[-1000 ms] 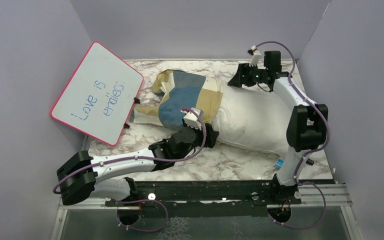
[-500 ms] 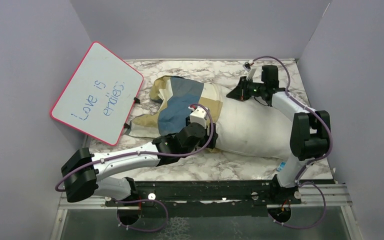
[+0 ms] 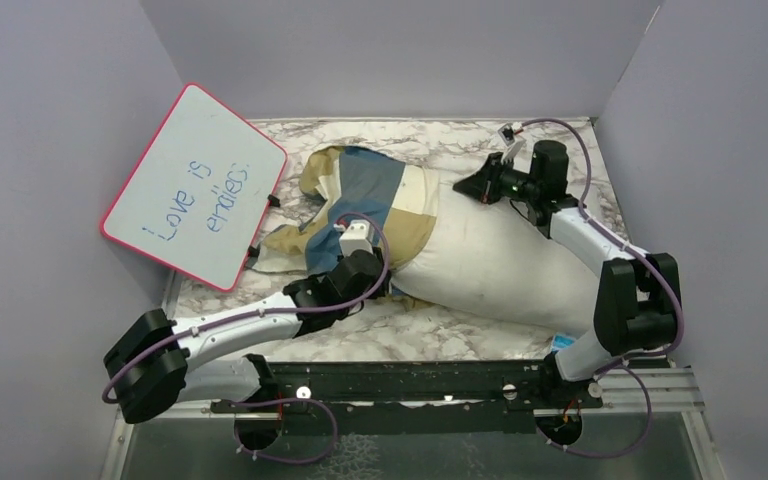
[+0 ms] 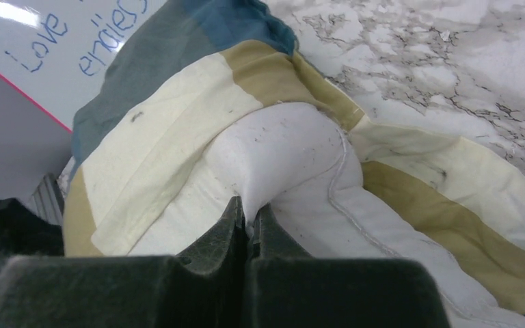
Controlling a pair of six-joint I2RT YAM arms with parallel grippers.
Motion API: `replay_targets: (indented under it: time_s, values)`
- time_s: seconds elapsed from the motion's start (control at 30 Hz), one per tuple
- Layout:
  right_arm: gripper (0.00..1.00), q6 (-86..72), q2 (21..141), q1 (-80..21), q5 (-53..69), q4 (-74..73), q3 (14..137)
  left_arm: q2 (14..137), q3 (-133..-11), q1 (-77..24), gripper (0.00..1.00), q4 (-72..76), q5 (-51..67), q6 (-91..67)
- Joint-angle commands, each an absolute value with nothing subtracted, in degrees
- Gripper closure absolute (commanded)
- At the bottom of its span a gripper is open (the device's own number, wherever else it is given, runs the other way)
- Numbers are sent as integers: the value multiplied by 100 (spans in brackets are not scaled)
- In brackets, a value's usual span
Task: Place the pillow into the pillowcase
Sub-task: Stuff the pillow into the pillowcase.
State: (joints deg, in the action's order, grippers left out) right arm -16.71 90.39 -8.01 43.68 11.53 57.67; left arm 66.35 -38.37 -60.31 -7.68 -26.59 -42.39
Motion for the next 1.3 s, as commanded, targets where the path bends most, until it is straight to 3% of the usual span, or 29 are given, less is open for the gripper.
replay_targets:
  time_s: [0.0, 0.4, 0.47, 0.63, 0.77, 1.07, 1.27]
  values:
    - [100, -2295, 8438, -850, 4366, 2255, 5509, 6990, -3510, -5049, 64, 1032, -2119, -3824]
    - [100, -2939, 8138, -877, 3696, 4241, 4772, 9493, -6140, -4473, 65, 1978, -133, -2148]
    - [100, -2978, 8114, -888, 3384, 4235, 4702, 9488, -6027, -4546, 59, 1982, 473, -1991]
    - [100, -2971, 8009, -903, 2875, 4297, 4469, 8686, -4653, -4763, 39, 2124, 598, -2402]
    - [100, -2857, 7909, -960, 2713, 4306, 4388, 7839, -3779, -4756, 31, 2339, 864, -2844]
    - [100, -2476, 7833, -1086, 2589, 4125, 4316, 6674, -4175, -4757, 27, 1218, 172, -3105]
    - [100, -2107, 7553, -1364, 2661, 4201, 4073, 7188, -5653, -4751, 40, 152, -1126, -2245]
